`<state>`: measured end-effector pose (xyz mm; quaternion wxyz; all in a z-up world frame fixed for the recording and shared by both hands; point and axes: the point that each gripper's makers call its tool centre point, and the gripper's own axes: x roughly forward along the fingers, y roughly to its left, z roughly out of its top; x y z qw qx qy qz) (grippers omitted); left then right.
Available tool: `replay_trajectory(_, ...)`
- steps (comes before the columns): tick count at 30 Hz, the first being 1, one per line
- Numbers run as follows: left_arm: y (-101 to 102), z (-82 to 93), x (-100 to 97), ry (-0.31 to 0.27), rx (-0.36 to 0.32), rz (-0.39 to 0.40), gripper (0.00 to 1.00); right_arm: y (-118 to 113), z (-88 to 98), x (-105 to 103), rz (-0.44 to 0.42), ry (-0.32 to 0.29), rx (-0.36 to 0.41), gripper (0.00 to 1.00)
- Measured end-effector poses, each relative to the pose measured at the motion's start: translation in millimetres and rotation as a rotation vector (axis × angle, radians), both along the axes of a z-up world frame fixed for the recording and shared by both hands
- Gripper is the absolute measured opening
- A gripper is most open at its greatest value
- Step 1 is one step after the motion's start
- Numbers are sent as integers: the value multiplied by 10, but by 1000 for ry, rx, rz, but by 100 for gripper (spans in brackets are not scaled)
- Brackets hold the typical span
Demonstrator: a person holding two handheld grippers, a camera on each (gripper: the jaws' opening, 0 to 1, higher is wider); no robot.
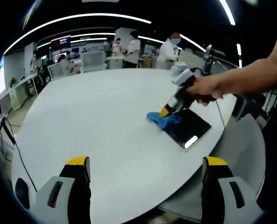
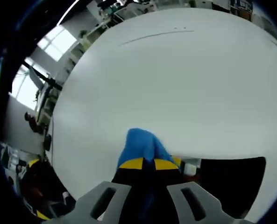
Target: Wipe the mirror surface with the cleaning cloth until all visible marks leave the cleaned area.
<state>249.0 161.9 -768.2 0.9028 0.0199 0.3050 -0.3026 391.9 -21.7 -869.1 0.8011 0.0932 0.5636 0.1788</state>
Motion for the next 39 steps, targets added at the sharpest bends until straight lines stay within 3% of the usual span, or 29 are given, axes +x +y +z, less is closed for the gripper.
replay_trajectory(23,-12,21,-10,-3,3,3,100,-11,20,-42,47,-28,4,1)
replay_trajectory(39,-58,50,-19,-7,13,-14,100,-252,-20,-14,30,-26,-4,1)
